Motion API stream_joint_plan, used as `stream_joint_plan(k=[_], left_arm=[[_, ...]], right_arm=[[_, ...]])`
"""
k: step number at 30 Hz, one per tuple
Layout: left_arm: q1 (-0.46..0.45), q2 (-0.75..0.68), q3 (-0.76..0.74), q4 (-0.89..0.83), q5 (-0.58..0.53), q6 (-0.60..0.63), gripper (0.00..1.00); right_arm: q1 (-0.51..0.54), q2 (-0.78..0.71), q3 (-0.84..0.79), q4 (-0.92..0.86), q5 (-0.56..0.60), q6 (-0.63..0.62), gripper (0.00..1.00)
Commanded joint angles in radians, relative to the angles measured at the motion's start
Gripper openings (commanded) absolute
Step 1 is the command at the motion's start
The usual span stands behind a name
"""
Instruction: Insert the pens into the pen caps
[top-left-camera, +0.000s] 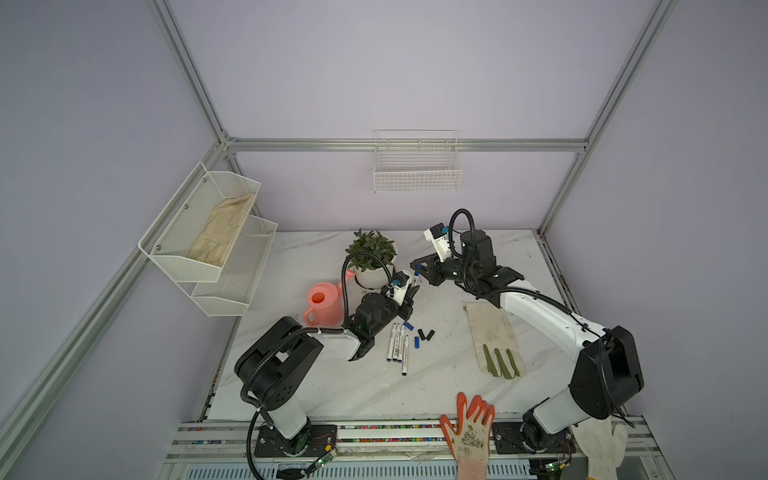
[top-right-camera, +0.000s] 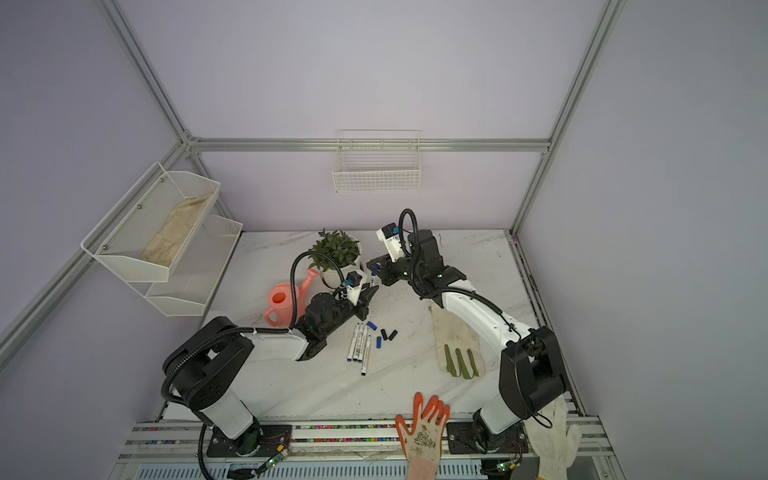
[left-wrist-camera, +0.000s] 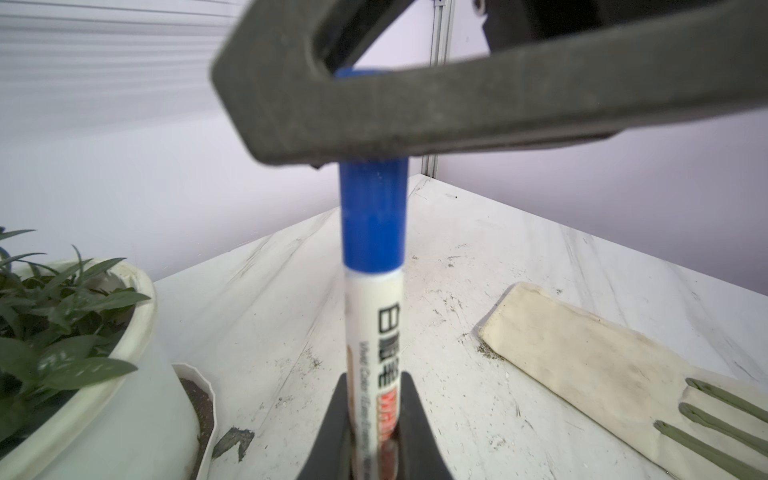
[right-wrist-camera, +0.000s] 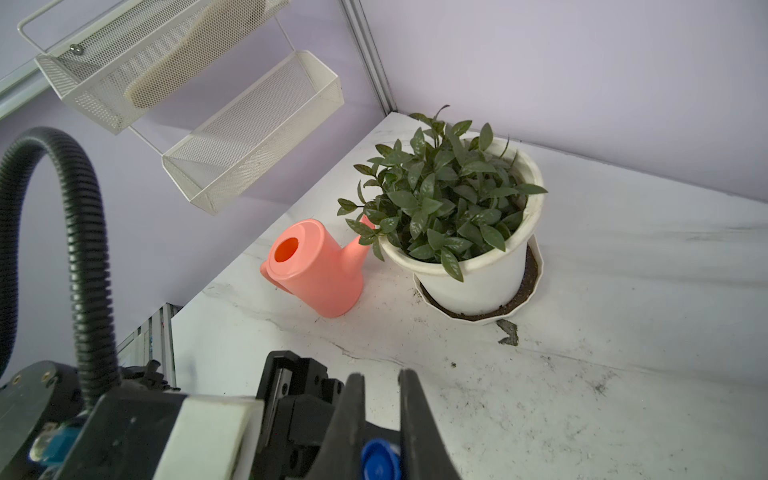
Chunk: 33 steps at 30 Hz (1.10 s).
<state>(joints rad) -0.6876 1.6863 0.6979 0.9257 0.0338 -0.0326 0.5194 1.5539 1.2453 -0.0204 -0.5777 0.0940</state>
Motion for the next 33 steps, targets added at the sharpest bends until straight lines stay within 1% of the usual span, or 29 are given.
stream_joint_plan(k=[1, 4, 7, 12, 16, 20, 22, 24, 26, 29, 31, 33], left_arm=[[-0.003, -0.038, 0.047, 0.065, 0.032, -0.043, 0.0], [0.016, -0.056, 0.058, 0.135, 0.08, -0.139, 0.0], [0.052, -0.06, 0.091, 0.176, 0.115, -0.247, 0.0], [0.128, -0.037, 0.148, 0.205, 0.101, -0.351, 0.0], [0.166, -0.03, 0.193, 0.162, 0.072, -0.349, 0.0], [0.171, -0.052, 0.24, 0.082, -0.007, -0.265, 0.0], [0.174, -0.057, 0.245, 0.083, -0.056, -0.228, 0.0], [0.188, -0.061, 0.242, 0.111, -0.085, -0.229, 0.0], [0.203, -0.066, 0.241, 0.139, -0.104, -0.241, 0.0], [0.229, -0.071, 0.239, 0.189, -0.1, -0.291, 0.0], [0.245, -0.073, 0.238, 0.221, -0.078, -0.343, 0.0], [0.265, -0.072, 0.239, 0.254, -0.026, -0.398, 0.0]], right_arm=[[0.013, 0.016, -0.014, -0.003, -0.041, 0.012, 0.06], [0.013, 0.029, -0.033, 0.005, -0.054, 0.021, 0.04], [0.013, 0.042, -0.042, -0.025, -0.059, 0.019, 0.02], [0.015, 0.039, -0.091, -0.027, -0.1, 0.048, 0.01], [0.017, 0.041, -0.114, -0.055, -0.119, 0.049, 0.0], [0.016, 0.062, -0.114, -0.132, -0.143, 0.028, 0.0], [0.017, 0.07, -0.116, -0.165, -0.159, 0.016, 0.0], [0.017, 0.08, -0.122, -0.192, -0.166, 0.012, 0.0], [0.016, 0.088, -0.122, -0.212, -0.166, 0.007, 0.0], [0.017, 0.094, -0.126, -0.23, -0.161, 0.002, 0.0], [0.016, 0.095, -0.127, -0.236, -0.163, -0.003, 0.0], [0.017, 0.095, -0.126, -0.241, -0.174, -0.013, 0.0]])
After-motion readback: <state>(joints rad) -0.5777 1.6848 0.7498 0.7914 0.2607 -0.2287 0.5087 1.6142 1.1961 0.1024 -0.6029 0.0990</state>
